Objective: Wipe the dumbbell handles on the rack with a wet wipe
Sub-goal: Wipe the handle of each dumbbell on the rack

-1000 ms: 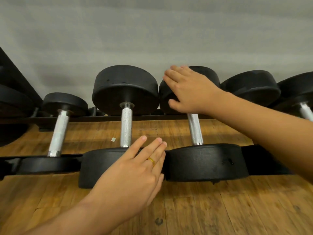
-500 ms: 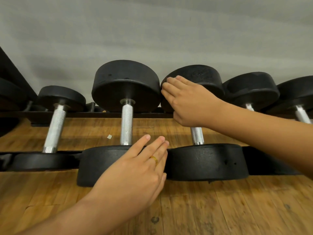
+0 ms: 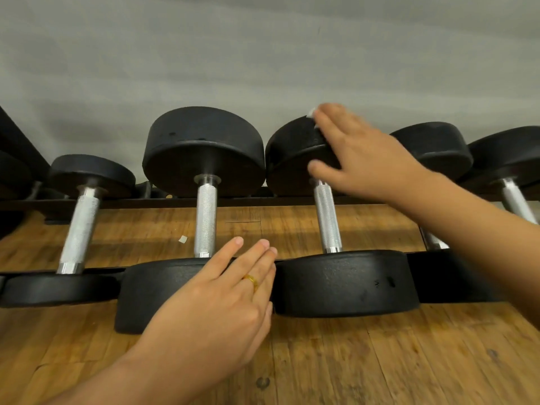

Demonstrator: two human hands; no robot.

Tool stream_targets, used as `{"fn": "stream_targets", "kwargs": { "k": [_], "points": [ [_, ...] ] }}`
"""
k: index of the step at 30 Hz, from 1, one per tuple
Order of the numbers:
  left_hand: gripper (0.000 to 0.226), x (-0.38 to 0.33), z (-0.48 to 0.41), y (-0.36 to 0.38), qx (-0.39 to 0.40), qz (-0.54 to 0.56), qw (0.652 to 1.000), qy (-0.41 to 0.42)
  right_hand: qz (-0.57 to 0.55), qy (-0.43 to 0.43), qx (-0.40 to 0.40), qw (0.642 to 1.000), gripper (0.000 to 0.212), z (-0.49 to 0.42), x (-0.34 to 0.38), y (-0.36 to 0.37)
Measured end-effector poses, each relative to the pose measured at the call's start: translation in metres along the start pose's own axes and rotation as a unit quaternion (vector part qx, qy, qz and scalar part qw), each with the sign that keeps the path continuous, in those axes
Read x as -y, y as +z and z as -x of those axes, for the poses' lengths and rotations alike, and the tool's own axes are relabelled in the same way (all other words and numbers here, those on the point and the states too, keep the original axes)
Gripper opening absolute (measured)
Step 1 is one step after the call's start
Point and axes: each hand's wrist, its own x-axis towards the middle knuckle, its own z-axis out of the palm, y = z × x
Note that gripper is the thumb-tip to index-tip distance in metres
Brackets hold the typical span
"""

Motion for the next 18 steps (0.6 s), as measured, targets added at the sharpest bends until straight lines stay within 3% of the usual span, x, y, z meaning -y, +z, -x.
{"fn": "stream_targets", "kwargs": {
  "k": [2, 10, 15, 18],
  "points": [
    [0.056, 0.0, 0.0, -0.001, 0.005, -0.002, 1.0, 0.001, -0.06, 0.043, -0.022, 0.997, 0.071, 0.0, -0.005, 0.0],
    [0.057, -0.002, 0.0, -0.002, 0.025, -0.008, 1.0, -0.01, -0.136, 0.022, -0.229, 0.964, 0.029, 0.031, -0.026, 0.017],
    [0.058, -0.003, -0.001, -0.003, 0.031, -0.012, 0.999, -0.008, -0.29, 0.154, -0.198, 0.924, 0.029, 0.061, -0.024, 0.009],
    [0.058, -0.004, -0.002, -0.003, 0.032, -0.013, 0.999, -0.012, -0.408, 0.275, -0.073, 0.867, 0.035, 0.074, -0.039, 0.019]
  ]
}}
